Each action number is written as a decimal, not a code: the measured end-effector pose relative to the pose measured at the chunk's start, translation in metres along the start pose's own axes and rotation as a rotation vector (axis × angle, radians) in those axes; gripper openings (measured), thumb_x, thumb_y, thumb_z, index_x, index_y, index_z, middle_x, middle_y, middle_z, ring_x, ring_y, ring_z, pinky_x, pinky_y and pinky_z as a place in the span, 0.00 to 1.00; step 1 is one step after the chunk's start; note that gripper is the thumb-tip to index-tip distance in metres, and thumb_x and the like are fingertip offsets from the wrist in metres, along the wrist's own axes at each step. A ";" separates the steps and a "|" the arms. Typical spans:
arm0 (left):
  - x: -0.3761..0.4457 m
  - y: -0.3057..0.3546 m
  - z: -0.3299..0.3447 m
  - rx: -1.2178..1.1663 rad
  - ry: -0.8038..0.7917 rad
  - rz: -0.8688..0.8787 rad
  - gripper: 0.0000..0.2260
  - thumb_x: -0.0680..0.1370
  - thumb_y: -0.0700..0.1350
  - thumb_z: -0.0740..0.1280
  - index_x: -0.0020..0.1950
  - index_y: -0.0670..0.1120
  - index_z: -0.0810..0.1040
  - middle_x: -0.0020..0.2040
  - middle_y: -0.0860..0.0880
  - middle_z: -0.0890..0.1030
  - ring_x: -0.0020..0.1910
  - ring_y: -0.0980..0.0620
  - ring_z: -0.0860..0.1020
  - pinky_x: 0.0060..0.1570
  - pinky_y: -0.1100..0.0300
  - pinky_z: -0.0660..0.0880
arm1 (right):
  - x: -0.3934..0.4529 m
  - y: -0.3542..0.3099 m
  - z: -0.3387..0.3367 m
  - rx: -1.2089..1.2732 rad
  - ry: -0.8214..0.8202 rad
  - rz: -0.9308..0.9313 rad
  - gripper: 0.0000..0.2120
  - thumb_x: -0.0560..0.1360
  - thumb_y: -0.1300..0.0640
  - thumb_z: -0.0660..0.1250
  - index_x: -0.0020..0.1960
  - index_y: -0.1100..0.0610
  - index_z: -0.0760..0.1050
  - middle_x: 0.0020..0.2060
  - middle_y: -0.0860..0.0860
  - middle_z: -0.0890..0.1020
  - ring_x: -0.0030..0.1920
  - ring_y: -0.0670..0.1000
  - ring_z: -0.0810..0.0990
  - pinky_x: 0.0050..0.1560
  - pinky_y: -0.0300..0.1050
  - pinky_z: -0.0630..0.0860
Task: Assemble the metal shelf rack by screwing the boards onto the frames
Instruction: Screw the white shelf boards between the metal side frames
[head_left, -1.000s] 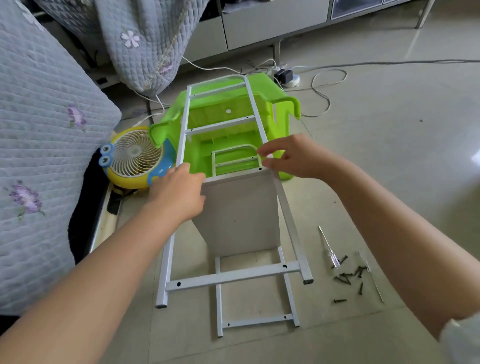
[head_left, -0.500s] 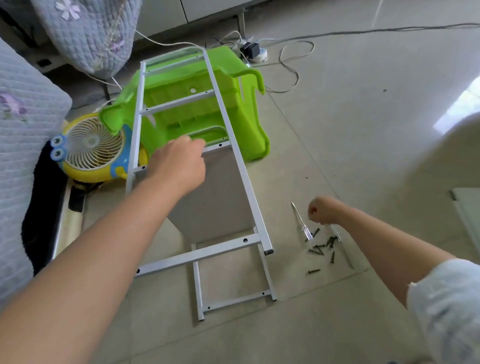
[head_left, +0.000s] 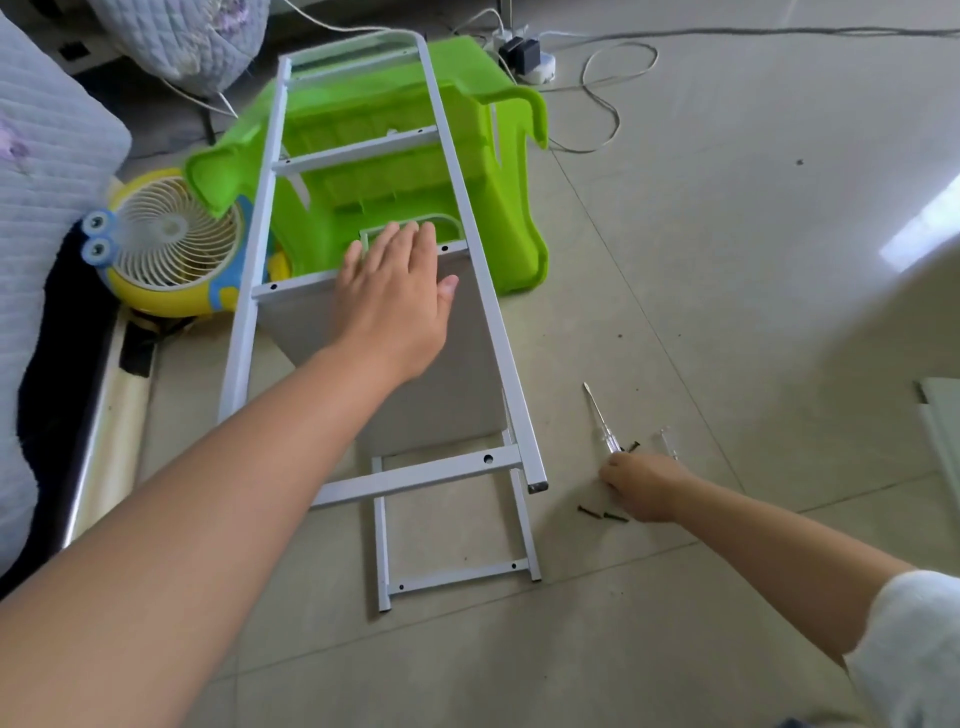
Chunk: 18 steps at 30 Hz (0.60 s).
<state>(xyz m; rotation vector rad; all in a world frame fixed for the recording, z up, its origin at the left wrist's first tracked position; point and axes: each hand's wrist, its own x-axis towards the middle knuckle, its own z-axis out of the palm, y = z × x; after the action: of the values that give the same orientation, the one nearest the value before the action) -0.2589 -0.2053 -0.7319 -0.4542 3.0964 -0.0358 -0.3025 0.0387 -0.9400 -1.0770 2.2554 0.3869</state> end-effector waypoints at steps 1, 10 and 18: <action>-0.001 0.000 0.001 -0.001 0.004 -0.007 0.24 0.82 0.50 0.49 0.76 0.42 0.49 0.77 0.45 0.52 0.76 0.48 0.49 0.72 0.52 0.44 | 0.000 0.001 0.000 -0.008 0.006 0.004 0.13 0.78 0.61 0.54 0.60 0.61 0.70 0.60 0.56 0.72 0.58 0.57 0.75 0.49 0.47 0.73; -0.004 0.002 0.002 0.028 0.014 -0.010 0.25 0.82 0.49 0.48 0.76 0.42 0.45 0.77 0.46 0.48 0.76 0.49 0.46 0.72 0.53 0.40 | 0.007 -0.004 0.000 0.154 0.023 0.157 0.13 0.75 0.65 0.54 0.56 0.61 0.74 0.56 0.57 0.77 0.55 0.57 0.77 0.42 0.43 0.69; -0.005 0.002 0.001 0.047 0.008 -0.010 0.25 0.82 0.48 0.48 0.76 0.42 0.44 0.77 0.45 0.48 0.76 0.49 0.46 0.72 0.53 0.40 | 0.001 -0.016 -0.010 0.044 0.015 0.135 0.16 0.76 0.67 0.54 0.62 0.61 0.67 0.58 0.58 0.75 0.56 0.58 0.77 0.42 0.46 0.68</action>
<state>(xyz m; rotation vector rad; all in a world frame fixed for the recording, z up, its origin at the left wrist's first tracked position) -0.2542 -0.2019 -0.7328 -0.4683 3.0934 -0.1104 -0.2943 0.0227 -0.9333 -0.9113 2.3465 0.3832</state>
